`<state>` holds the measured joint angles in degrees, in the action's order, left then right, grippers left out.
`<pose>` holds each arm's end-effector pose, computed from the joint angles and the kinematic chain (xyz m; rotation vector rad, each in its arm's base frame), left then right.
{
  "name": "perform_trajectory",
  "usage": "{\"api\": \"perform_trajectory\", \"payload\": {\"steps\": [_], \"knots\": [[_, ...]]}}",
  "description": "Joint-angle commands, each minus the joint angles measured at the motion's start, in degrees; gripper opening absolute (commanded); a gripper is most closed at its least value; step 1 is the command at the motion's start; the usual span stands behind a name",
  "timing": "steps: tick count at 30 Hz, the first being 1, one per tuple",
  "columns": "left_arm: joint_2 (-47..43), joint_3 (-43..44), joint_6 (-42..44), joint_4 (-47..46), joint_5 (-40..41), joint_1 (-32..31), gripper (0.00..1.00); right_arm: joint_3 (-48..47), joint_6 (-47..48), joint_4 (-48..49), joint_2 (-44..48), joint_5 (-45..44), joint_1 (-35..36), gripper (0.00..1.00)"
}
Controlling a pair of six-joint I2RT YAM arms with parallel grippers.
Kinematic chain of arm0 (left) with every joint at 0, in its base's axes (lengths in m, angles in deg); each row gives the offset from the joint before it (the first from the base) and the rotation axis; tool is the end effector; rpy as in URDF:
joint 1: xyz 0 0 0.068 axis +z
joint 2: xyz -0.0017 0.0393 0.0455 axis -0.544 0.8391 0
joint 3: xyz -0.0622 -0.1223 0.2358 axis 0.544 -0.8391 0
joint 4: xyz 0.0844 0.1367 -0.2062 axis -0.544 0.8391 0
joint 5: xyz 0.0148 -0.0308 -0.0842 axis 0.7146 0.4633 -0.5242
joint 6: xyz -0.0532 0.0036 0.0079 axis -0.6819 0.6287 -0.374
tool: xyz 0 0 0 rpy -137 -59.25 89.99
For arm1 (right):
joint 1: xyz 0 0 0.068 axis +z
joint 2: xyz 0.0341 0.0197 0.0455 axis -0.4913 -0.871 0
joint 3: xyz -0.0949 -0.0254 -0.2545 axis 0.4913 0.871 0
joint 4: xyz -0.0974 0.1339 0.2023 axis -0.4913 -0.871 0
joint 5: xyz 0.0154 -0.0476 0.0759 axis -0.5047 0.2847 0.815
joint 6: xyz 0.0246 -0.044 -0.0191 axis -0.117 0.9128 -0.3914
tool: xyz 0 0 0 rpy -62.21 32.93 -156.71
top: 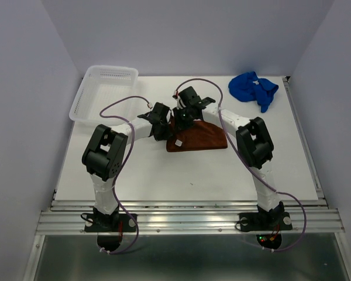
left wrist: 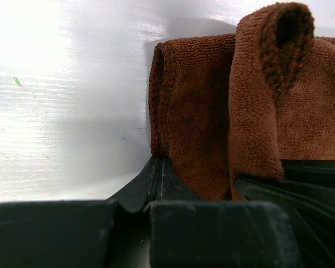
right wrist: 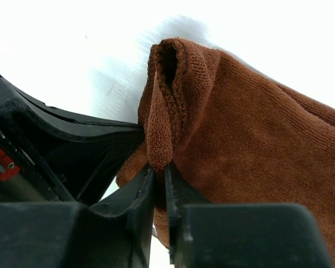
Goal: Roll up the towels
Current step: Fold the towel
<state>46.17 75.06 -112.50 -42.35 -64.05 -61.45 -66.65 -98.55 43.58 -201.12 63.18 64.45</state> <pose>0.3554 -0.1930 0.1676 -0.1381 2.5084 -0.4770 0.3944 0.2882 0.2022 -0.5220 2.5849 0.6851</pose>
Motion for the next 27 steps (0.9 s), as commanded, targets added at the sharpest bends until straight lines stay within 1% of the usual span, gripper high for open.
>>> {"api": "perform_trajectory", "payload": {"steps": [1,2,3,4,6,8,9,11,13,15,17,18,19,20,21,22,23,24,25,26,27], "knots": [[-1.95,0.23,-1.20,3.84,3.70,0.27,0.00,-3.05,-0.94,3.06,-0.55,3.75,0.83,0.20],[-2.05,0.31,-1.47,4.11,3.79,0.45,0.00,-3.05,-0.85,3.06,-0.55,4.02,0.83,0.22],[-2.22,0.23,-1.73,4.28,4.14,0.71,0.00,-3.14,-0.76,3.06,-0.38,4.11,0.83,0.29],[-2.57,0.05,-1.82,4.55,4.32,0.89,0.00,-3.14,-0.67,3.06,-0.29,4.38,0.83,0.31],[-3.62,-0.56,-2.17,4.46,4.49,1.42,0.04,-3.14,-0.24,3.15,0.15,4.90,0.83,0.39],[-4.59,-1.00,-2.35,4.55,4.67,1.68,0.05,-2.79,0.29,3.50,1.29,5.78,0.83,0.41],[-4.86,-1.09,-2.44,4.72,4.84,1.94,0.08,-2.35,0.38,3.67,2.17,6.31,0.83,0.43],[-5.56,-1.27,-2.35,5.16,5.02,2.12,0.08,-1.73,0.64,4.29,3.22,6.49,0.83,0.43],[-6.17,-1.35,-2.35,5.69,5.46,2.39,0.11,-1.03,1.08,4.47,4.89,6.40,0.83,0.52],[-6.61,-1.44,-2.53,6.22,5.81,2.65,0.13,-0.42,1.35,4.47,6.04,5.35,0.83,0.53],[-7.67,-1.62,-2.70,6.75,6.07,2.83,0.19,0.46,1.61,4.47,7.88,4.30,0.83,0.57],[-8.02,-1.79,-2.61,6.92,6.34,2.83,0.26,0.90,1.61,4.55,8.76,2.12,0.83,0.60],[-8.89,-1.97,-2.70,7.18,6.51,2.91,0.35,1.69,1.96,4.64,10.33,-0.17,0.83,0.67],[-9.25,-1.88,-2.61,7.36,6.51,2.91,0.35,1.70,1.96,4.56,11.22,-0.19,0.83,0.67],[-9.60,-1.88,-2.53,7.62,6.69,2.83,0.51,2.65,2.05,4.64,12.19,-2.37,0.83,0.72],[-9.95,-1.80,-2.61,8.58,6.86,2.91,0.54,3.19,2.14,4.64,12.98,-3.00,0.83,0.82],[-10.65,-1.53,-2.79,9.03,7.21,2.83,0.54,3.71,2.31,4.64,13.77,-4.14,0.31,0.92],[-11.18,-1.36,-2.96,9.55,7.30,2.83,0.57,4.33,2.05,4.64,15.43,-4.93,-0.22,1.00],[-11.80,-1.36,-3.05,10.08,7.48,2.91,0.57,5.64,1.96,4.64,16.14,-5.46,-0.22,1.00],[-13.11,-1.09,-3.05,10.35,7.39,2.91,0.65,6.35,1.35,4.56,16.85,-6.86,-0.83,1.00],[-13.64,-0.83,-2.96,10.61,7.13,2.83,0.68,7.31,0.83,4.64,17.72,-7.57,-1.88,1.00]]}}
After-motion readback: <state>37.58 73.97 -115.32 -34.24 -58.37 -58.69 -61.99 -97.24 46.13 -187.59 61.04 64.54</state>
